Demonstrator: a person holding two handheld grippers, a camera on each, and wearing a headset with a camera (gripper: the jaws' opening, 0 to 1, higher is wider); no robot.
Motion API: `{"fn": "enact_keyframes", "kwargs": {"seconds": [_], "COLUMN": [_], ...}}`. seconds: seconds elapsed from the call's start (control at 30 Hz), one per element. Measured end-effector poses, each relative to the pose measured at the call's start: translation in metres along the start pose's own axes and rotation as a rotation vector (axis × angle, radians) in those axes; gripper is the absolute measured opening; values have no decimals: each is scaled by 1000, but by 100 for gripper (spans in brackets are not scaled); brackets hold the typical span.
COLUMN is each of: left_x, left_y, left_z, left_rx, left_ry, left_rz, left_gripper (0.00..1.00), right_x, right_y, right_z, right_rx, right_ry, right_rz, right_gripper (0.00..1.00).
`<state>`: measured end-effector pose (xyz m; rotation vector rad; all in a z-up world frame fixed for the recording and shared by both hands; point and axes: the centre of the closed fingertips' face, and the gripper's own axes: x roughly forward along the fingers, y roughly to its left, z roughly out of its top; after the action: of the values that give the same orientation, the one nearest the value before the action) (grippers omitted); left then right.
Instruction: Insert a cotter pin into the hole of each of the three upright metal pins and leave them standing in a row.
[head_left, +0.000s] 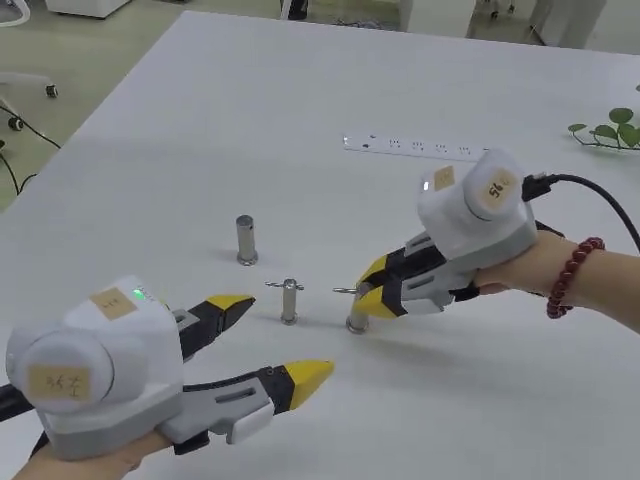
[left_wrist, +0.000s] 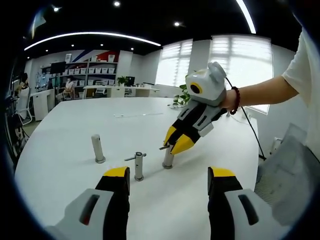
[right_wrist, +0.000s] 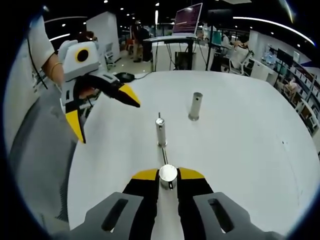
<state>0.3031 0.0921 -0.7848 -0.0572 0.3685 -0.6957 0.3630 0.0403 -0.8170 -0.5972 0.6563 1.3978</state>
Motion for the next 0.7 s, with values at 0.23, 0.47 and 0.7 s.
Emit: {"fn": "enact_keyframes", "kwargs": {"seconds": [0.23, 0.47, 0.7], "left_x": [-1, -2, -5], "left_y": [1, 1, -1], "left_z": [1, 0, 3], "left_rx": [13, 32, 58], "left_ry": [1, 5, 0], "left_rz": [5, 9, 14], "left_gripper": [63, 63, 66], "right_x": [1, -3, -10], "right_y": [-1, 1, -1], "right_z": [-3, 3, 23], "right_rx": [31, 50, 107], "right_ry": [-13, -47, -108], "right_rz": [-4, -15, -24], "right_gripper": [17, 23, 30]}}
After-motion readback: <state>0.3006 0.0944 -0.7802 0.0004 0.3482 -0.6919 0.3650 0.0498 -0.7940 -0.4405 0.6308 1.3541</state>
